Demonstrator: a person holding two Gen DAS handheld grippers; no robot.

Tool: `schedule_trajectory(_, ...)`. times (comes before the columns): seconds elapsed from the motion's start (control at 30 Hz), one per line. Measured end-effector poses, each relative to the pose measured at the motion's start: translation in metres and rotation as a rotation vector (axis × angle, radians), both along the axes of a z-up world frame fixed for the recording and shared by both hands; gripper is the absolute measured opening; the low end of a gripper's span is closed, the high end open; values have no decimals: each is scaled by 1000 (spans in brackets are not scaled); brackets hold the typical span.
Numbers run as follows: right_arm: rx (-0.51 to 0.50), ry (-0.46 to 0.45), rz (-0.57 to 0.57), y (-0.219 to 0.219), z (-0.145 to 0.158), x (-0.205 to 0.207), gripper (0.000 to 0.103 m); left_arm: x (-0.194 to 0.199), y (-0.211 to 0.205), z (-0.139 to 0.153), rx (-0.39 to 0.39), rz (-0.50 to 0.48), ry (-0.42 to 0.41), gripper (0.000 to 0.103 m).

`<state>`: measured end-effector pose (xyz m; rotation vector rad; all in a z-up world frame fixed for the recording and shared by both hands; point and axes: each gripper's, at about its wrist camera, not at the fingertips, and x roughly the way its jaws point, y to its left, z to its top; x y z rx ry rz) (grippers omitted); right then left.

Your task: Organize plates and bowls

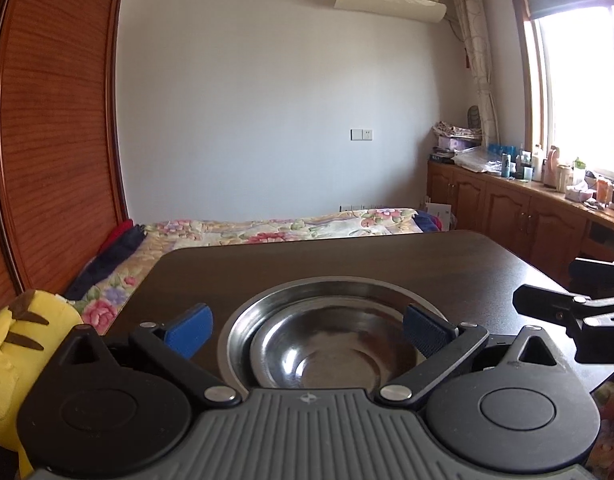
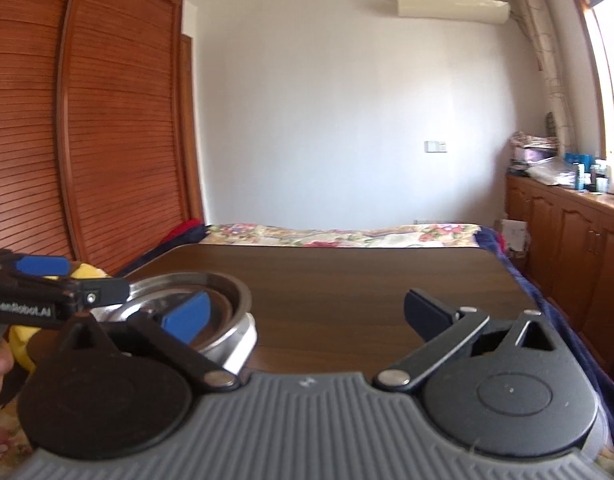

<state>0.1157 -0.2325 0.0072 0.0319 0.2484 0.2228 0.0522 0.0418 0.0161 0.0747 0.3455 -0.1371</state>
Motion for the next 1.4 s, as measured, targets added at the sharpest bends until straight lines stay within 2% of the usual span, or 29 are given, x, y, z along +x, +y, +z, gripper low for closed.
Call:
schedule_trajectory(0.37,-18,28,-119,-10,-18,1,103,-5,-11,-15,9,0,12,103)
schedule_trajectory(1.4,-37,21,-137,-12,-19,-4,103,-7,-4,-25,17,40,32,103)
